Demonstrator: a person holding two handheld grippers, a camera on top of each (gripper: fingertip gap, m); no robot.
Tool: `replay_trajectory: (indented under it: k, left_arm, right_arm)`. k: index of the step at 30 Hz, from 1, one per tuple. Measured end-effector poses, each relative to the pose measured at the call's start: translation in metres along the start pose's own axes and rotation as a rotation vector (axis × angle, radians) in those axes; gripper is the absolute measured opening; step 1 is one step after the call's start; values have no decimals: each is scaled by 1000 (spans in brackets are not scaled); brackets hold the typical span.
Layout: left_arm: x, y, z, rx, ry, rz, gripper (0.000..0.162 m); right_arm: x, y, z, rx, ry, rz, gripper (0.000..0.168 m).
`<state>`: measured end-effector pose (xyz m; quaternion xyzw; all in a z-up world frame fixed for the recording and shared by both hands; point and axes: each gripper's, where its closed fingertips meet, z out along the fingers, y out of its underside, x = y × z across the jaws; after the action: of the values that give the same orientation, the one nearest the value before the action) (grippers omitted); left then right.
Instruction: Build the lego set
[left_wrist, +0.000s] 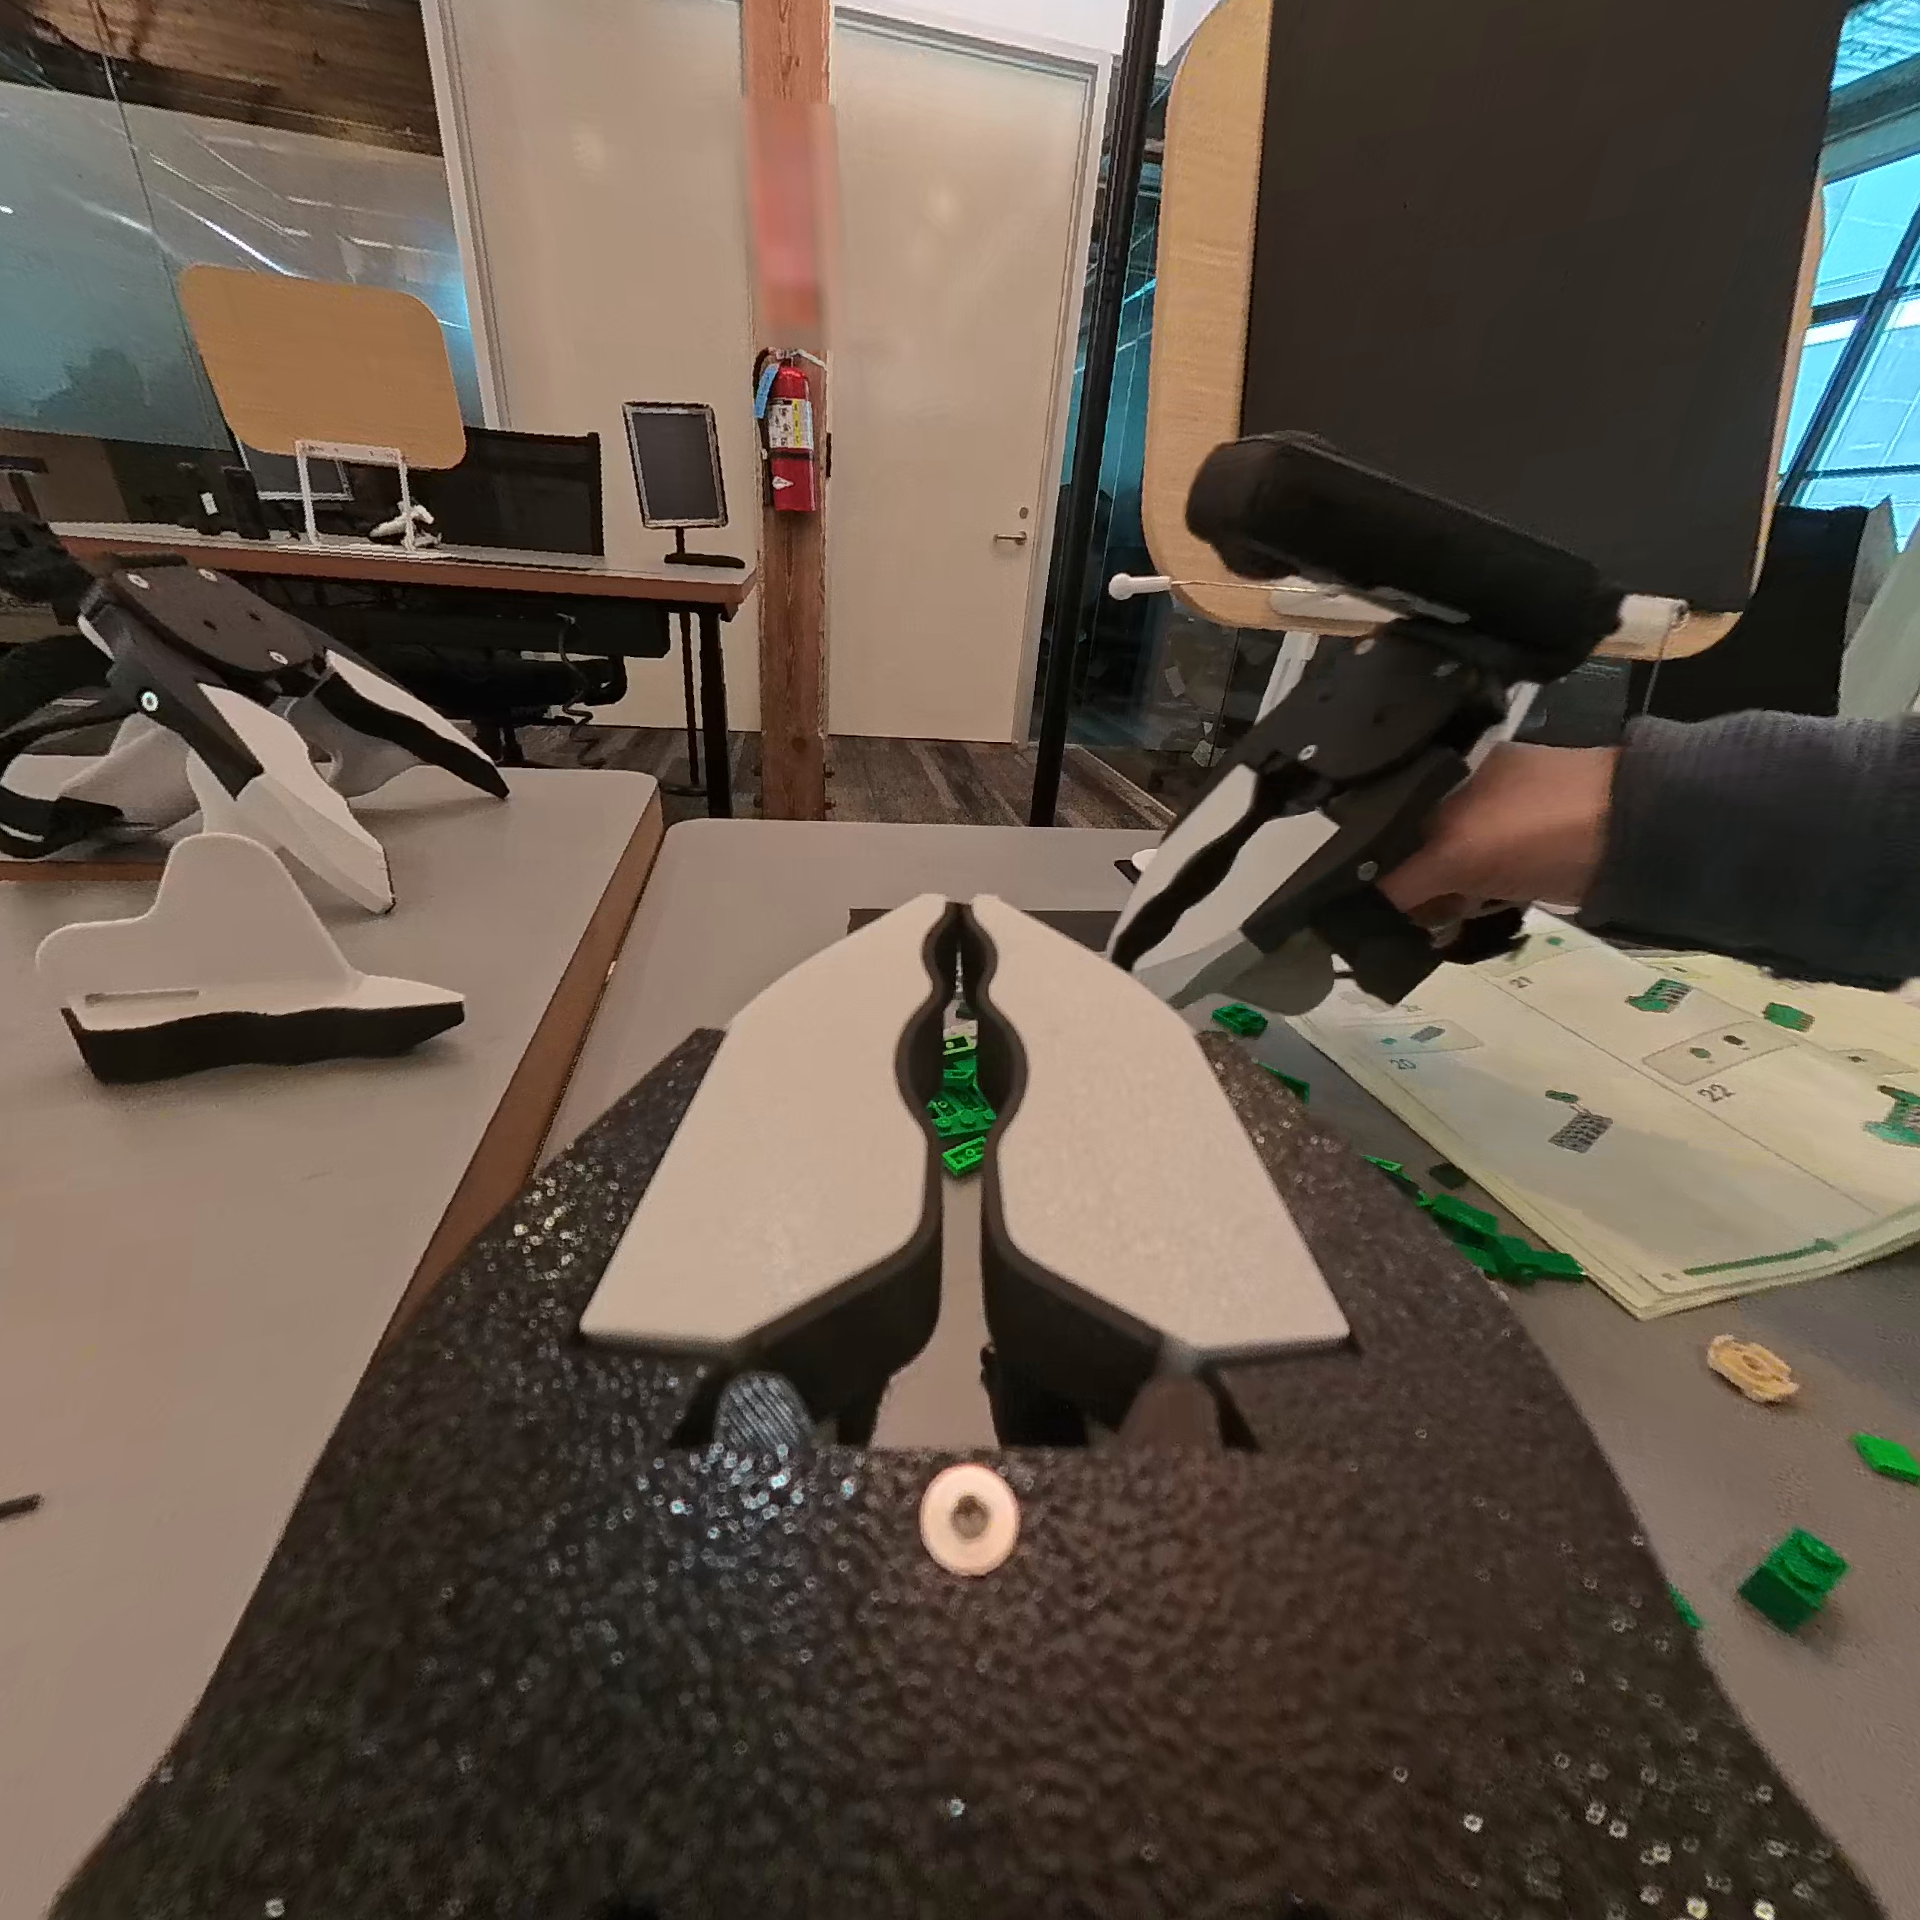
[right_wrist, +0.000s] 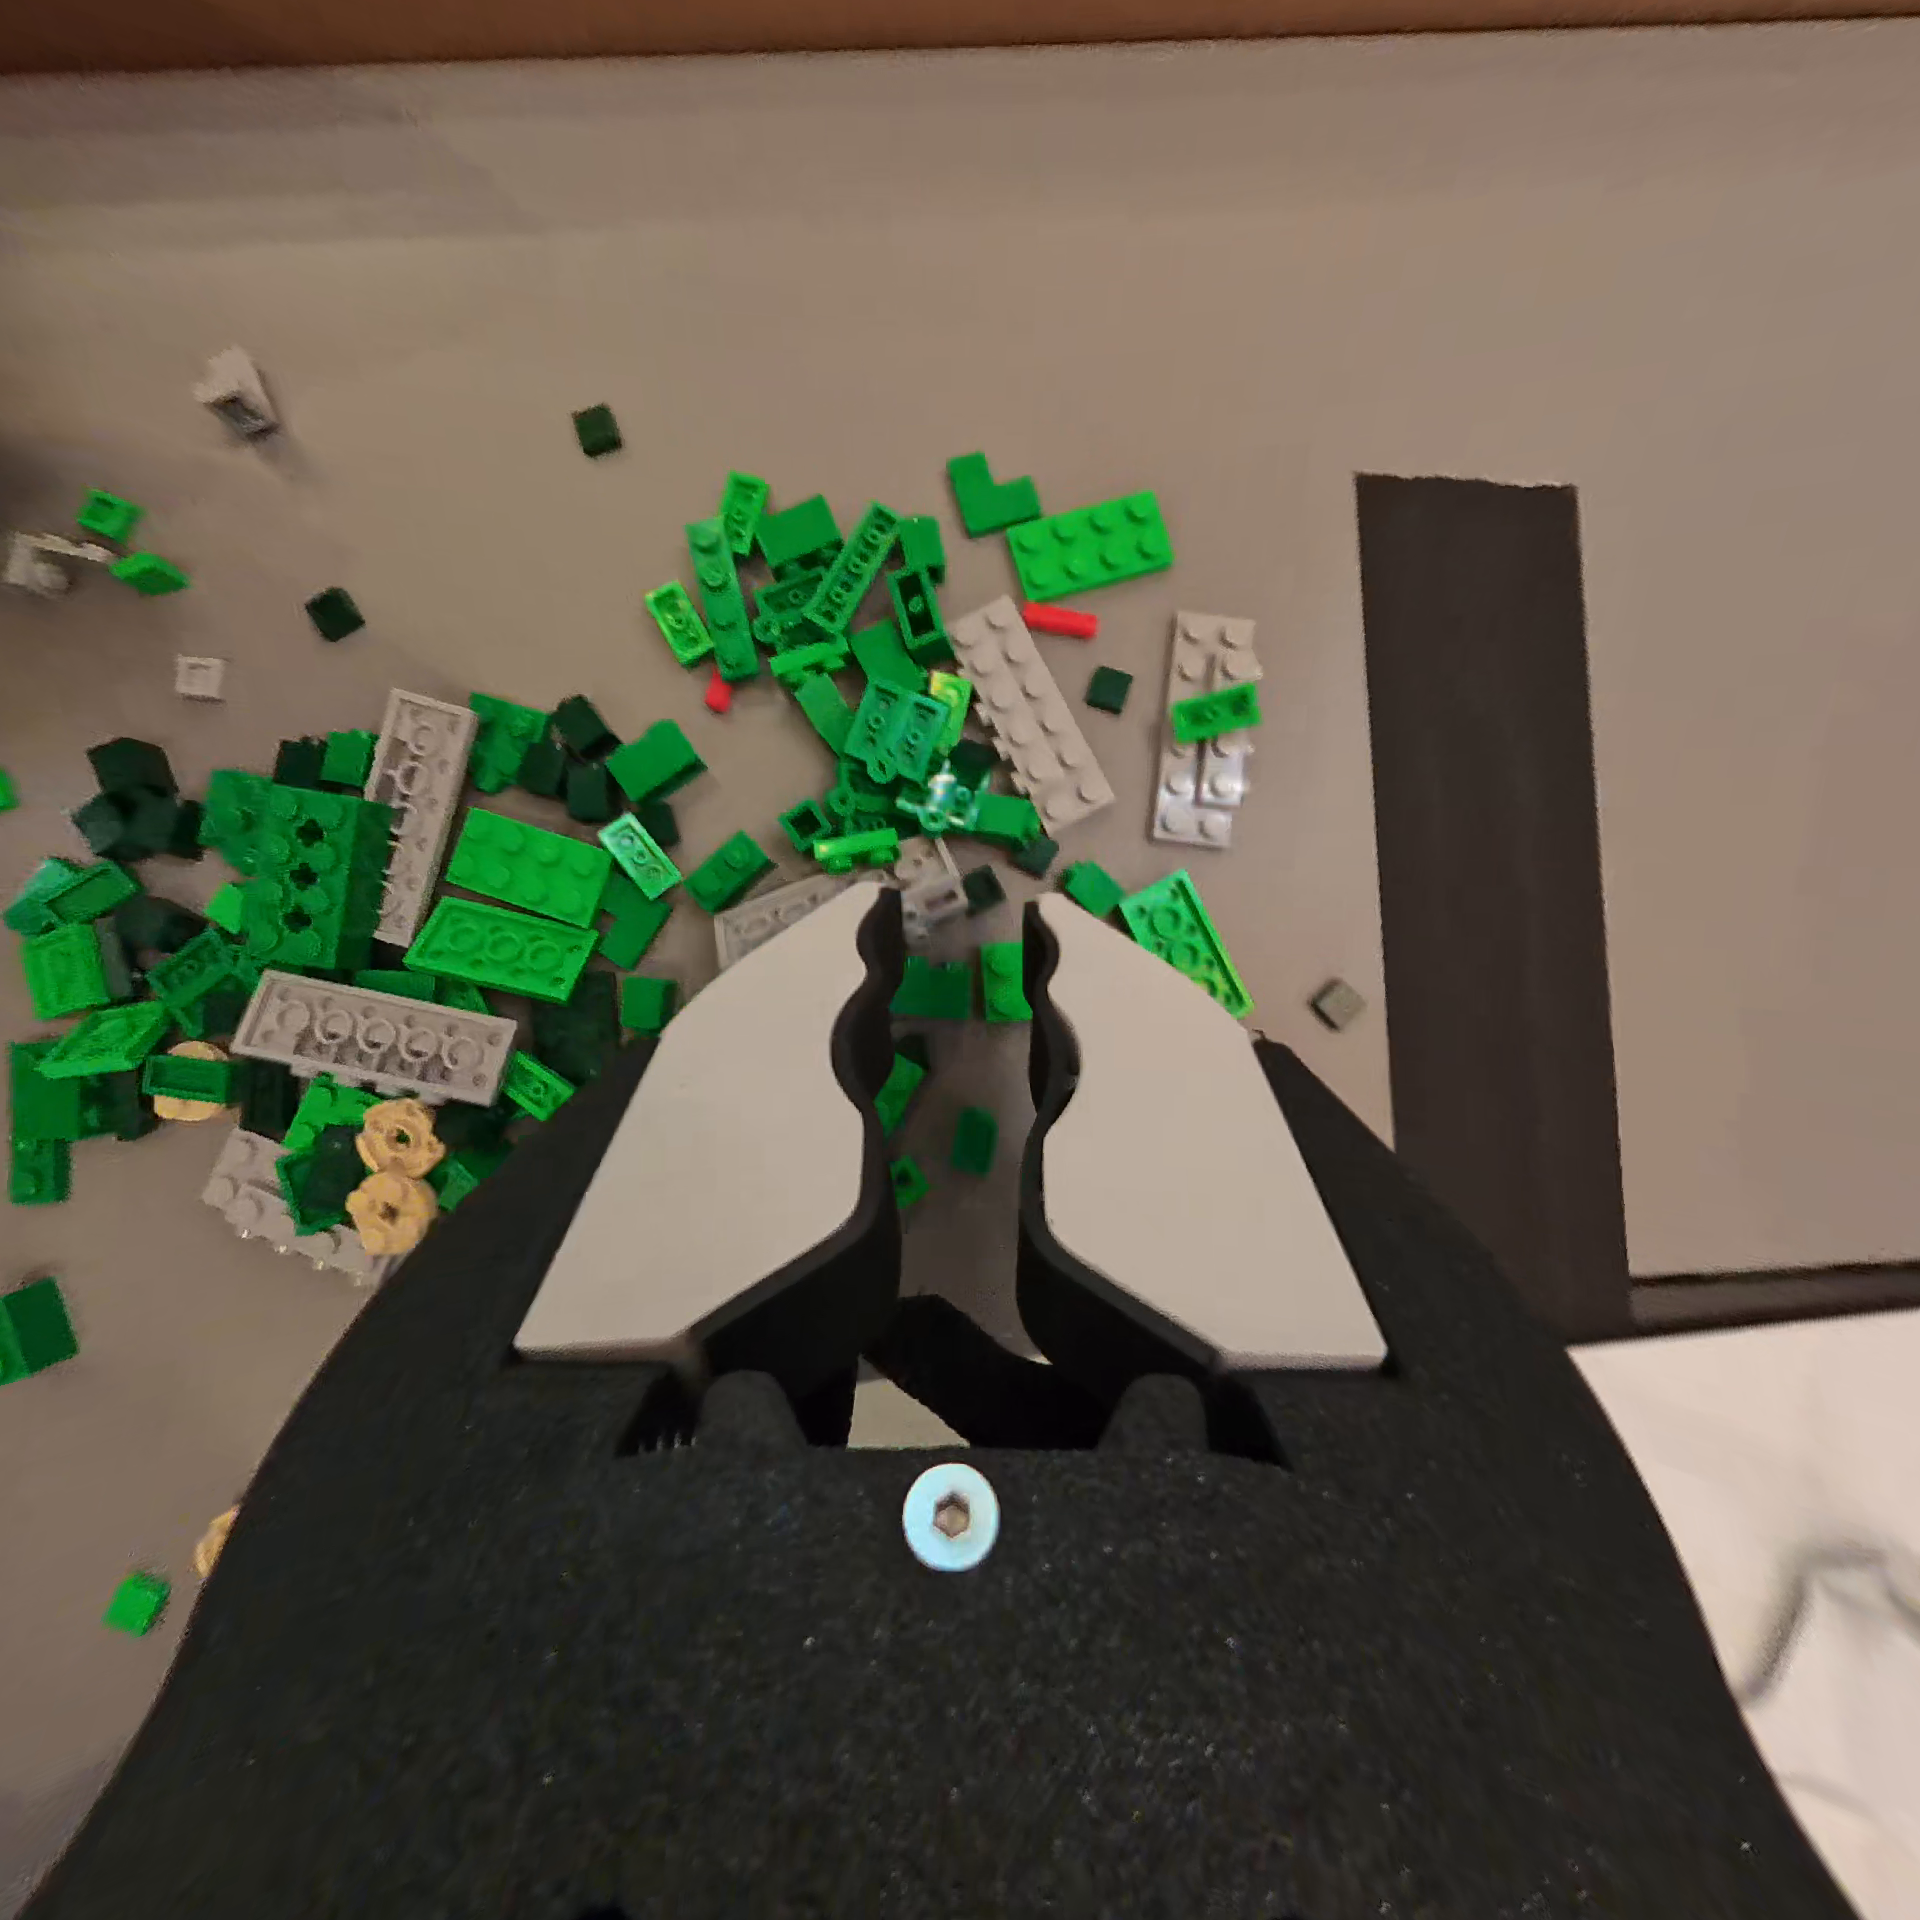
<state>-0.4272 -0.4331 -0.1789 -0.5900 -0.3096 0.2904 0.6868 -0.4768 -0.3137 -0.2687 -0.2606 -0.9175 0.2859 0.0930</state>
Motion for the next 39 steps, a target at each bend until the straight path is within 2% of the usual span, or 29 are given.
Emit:
replay_trajectory:
  k: [7,11,14,18,23,25,30,34,39]
  left_arm:
    - [0,0,0,0,0,-2,0]
    - [0,0,0,-1,1,-5,0]
    - [-1,0,0,-1,1,-6,0]
    - [-1,0,0,0,1,-10,0]
    - [-1,0,1,-1,2,-11,0]
    - [0,0,1,-1,3,-11,0]
    - [0,0,1,-1,4,-10,0]
    - [0,1,1,-2,4,-13,0]
    - [0,1,1,-1,4,-13,0]
  right_arm:
    - [-3,-17,13,-12,-27,-7,10]
    - [-14,-11,17,-102,-91,-34,7]
    - [-7,-2,19,-172,-30,-102,4]
    - [-29,13,16,-285,-190,-80,0]
    - [-13,-2,15,-192,-104,-67,0]
    - [-13,1,18,-216,-90,-98,1]
    - [6,0,25,-215,85,-208,6]
    - [-2,-4,23,-172,56,-234,12]
    - [-6,-10,22,-138,93,-395,18]
